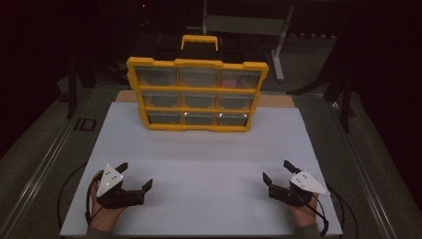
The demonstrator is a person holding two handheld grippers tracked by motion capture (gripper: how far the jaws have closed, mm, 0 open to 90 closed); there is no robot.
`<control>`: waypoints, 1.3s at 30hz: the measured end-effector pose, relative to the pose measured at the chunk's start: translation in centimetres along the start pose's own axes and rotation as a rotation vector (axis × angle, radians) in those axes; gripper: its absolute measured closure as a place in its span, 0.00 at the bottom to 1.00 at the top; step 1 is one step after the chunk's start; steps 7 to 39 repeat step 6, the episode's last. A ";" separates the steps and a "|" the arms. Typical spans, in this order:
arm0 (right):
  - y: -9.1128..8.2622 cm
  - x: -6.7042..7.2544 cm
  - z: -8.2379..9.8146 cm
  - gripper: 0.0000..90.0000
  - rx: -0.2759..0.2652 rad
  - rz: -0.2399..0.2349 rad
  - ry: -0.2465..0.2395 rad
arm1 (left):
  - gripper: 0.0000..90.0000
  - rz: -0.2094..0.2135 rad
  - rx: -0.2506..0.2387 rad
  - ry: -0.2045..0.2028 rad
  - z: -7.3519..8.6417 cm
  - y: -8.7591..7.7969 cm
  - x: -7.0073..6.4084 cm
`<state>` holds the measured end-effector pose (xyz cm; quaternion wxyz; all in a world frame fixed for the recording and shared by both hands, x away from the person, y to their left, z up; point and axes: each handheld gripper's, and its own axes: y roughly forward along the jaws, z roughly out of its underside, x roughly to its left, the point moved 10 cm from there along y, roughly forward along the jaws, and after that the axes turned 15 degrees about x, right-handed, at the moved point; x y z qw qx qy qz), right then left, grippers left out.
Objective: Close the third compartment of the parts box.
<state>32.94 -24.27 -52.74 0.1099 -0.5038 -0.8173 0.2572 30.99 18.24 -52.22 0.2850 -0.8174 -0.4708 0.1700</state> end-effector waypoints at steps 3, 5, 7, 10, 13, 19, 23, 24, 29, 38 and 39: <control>0.0 0.1 0.0 0.14 -0.002 -0.003 -0.003 | 0.00 -0.014 -0.010 -0.020 0.0 0.1 0.7; 0.0 0.2 -0.1 0.14 -0.007 -0.006 -0.006 | 0.00 -0.020 -0.018 -0.037 -0.1 0.1 1.2; 0.0 0.2 -0.1 0.14 -0.007 -0.006 -0.007 | 0.00 -0.024 -0.022 -0.037 -0.1 0.0 1.2; 0.0 0.2 -0.1 0.14 -0.007 -0.006 -0.007 | 0.00 -0.024 -0.022 -0.037 -0.1 0.0 1.2; 0.0 0.2 -0.1 0.14 -0.007 -0.006 -0.007 | 0.00 -0.024 -0.022 -0.037 -0.1 0.0 1.2; 0.0 0.2 -0.1 0.14 -0.007 -0.006 -0.007 | 0.00 -0.024 -0.022 -0.037 -0.1 0.0 1.2; 0.0 0.2 -0.1 0.14 -0.007 -0.006 -0.007 | 0.00 -0.024 -0.022 -0.037 -0.1 0.0 1.2; 0.0 0.2 -0.1 0.14 -0.007 -0.006 -0.007 | 0.00 -0.024 -0.022 -0.037 -0.1 0.0 1.2; 0.0 0.2 -0.1 0.14 -0.007 -0.006 -0.007 | 0.00 -0.024 -0.022 -0.037 -0.1 0.0 1.2; 0.0 0.2 -0.1 0.14 -0.007 -0.006 -0.007 | 0.00 -0.024 -0.022 -0.037 -0.1 0.0 1.2; 0.0 0.2 -0.1 0.14 -0.007 -0.006 -0.007 | 0.00 -0.024 -0.022 -0.037 -0.1 0.0 1.2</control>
